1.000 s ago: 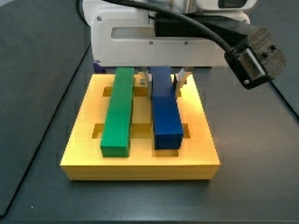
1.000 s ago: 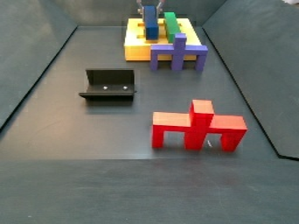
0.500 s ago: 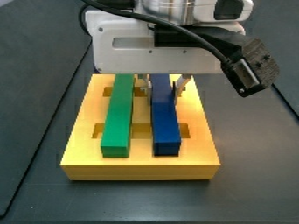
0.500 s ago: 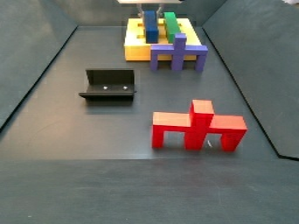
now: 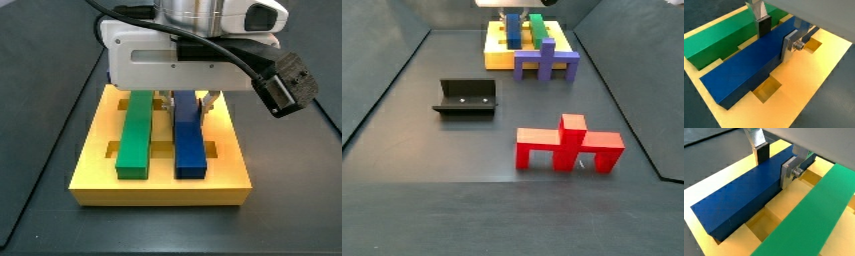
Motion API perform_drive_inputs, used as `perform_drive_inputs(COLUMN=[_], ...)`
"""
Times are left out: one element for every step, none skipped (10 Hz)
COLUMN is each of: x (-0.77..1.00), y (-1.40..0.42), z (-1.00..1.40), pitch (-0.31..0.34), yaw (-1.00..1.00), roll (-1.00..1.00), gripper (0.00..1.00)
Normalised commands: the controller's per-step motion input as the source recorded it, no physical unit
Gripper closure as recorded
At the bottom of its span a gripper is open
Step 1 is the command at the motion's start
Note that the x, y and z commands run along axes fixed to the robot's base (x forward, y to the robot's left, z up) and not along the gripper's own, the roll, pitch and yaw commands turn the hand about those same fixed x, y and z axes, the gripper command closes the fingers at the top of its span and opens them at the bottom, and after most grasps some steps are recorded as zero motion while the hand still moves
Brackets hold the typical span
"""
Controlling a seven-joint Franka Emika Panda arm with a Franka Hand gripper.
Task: Pick up the blue object. Move up. Move to above the board. Insert the blue object.
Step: Insert the blue object.
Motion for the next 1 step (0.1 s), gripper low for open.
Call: perform_drive_inputs(x=[0.0], y=[0.0], z=[0.0], pitch=[0.0], yaw=[0.0], roll=[0.0], gripper=[1.0])
